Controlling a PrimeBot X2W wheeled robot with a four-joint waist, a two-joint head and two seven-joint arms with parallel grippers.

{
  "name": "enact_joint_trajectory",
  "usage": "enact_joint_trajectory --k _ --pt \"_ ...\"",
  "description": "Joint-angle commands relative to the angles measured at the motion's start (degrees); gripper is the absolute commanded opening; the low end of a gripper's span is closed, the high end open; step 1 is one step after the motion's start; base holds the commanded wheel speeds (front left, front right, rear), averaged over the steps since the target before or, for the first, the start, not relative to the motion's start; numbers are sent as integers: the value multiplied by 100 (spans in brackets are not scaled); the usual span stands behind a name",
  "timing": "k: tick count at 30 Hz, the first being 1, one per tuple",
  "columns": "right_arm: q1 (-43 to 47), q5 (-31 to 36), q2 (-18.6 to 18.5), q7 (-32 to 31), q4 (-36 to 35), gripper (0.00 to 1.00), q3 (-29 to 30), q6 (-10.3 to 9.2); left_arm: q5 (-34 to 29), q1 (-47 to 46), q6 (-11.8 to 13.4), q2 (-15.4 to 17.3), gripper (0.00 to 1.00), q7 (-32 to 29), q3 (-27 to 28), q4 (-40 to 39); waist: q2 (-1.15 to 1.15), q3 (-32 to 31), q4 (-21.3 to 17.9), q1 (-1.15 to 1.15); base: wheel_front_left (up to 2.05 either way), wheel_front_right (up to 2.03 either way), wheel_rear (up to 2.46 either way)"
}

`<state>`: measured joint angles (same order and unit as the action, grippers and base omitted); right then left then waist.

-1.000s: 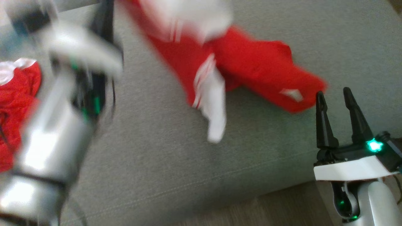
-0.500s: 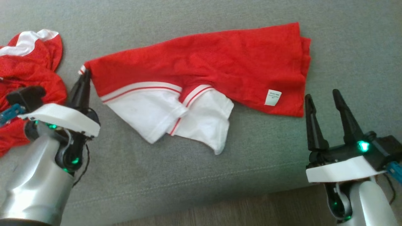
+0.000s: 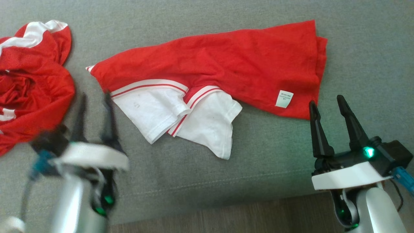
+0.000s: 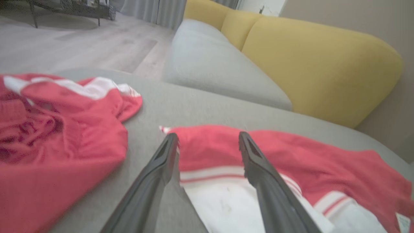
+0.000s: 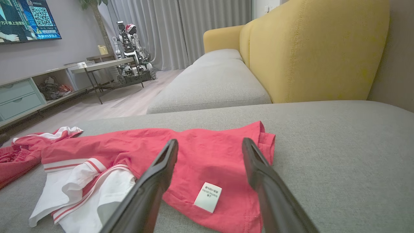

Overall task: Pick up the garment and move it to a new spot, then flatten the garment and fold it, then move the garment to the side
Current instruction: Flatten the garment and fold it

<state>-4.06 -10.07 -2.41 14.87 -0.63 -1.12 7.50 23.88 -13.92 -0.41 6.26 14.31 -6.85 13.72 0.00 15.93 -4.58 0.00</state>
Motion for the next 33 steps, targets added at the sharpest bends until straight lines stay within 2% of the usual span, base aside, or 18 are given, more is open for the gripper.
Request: enact_joint_trajectory --k 1,4,6,11,14,20,21,22,23,30,33 --pt "-120 9 -47 13 -159 100 -136 -1 -81 95 -10 -11 100 68 142 -181 0 16 11 0 0 0 0" --pt "-144 -29 -47 13 -150 100 -119 -1 -196 534 -96 -233 100 68 -151 24 0 54 34 0 0 0 0" --pt "-161 -48 -47 13 -139 100 -129 -1 -197 629 -68 -292 100 68 -345 307 0 80 45 0 0 0 0" --pt "-216 -50 -47 13 -123 100 -168 -1 -114 445 -16 -331 100 68 -765 923 0 124 32 0 0 0 0" --pt "-241 -31 -47 13 -110 100 -138 -1 -95 281 -69 -334 100 69 -995 1200 0 141 6 0 0 0 0" --pt "-261 -31 -47 13 -96 100 -100 -1 -203 78 12 -336 100 66 -1196 1618 0 143 -29 0 0 0 0" --pt "-260 -31 -47 13 -93 100 -97 -1 -220 59 44 -334 74 66 -1199 1671 0 137 -29 0 0 0 0" --pt "-257 -31 -47 13 -91 100 -94 -1 -241 46 79 -327 33 66 -1196 1709 0 129 -28 0 0 0 0" --pt "-253 -33 -47 13 -90 100 -92 -1 -259 43 106 -318 0 66 -1199 1747 0 118 -26 0 0 0 0" --pt "-207 -58 -47 13 -28 100 -137 -1 -257 108 121 -250 0 67 -1208 1808 0 47 17 0 0 0 0" --pt "-142 -64 -47 13 360 100 -146 -1 -287 155 173 -172 0 67 -1130 1612 0 -9 40 0 0 0 0"
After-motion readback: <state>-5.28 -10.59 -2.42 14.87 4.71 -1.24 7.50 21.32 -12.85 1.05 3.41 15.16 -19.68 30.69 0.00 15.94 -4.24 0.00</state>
